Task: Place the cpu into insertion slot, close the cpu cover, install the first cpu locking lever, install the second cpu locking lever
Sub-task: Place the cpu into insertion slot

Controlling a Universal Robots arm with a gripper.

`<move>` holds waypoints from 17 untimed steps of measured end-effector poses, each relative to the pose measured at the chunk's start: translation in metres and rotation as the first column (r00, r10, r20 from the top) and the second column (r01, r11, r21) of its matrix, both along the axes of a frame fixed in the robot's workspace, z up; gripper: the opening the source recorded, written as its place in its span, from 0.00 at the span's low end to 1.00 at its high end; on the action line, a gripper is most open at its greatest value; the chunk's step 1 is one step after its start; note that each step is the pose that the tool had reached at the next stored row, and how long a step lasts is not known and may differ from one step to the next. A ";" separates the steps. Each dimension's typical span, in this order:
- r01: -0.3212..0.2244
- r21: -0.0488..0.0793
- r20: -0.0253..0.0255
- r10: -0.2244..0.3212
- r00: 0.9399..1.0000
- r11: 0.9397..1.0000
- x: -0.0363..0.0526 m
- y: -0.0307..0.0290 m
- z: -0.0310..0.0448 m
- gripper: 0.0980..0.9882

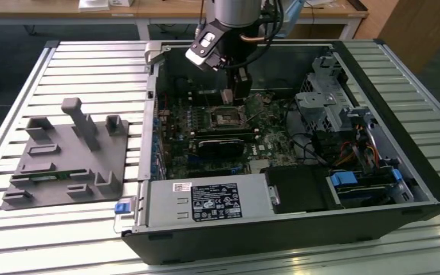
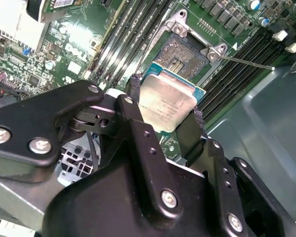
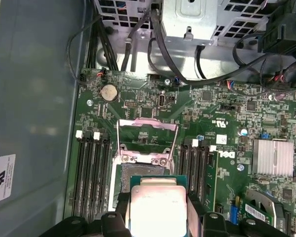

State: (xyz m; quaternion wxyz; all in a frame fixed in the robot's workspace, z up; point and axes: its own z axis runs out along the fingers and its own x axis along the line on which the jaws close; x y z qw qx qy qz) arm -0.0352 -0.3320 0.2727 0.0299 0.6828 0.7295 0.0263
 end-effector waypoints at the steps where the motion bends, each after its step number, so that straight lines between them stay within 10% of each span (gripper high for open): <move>1: 0.000 0.000 0.000 0.000 1.000 1.000 0.0000 0.0003 -0.0017 0.50; 17: 0.026 -0.001 0.000 -0.026 1.000 1.000 -0.0023 0.0044 -0.0268 0.50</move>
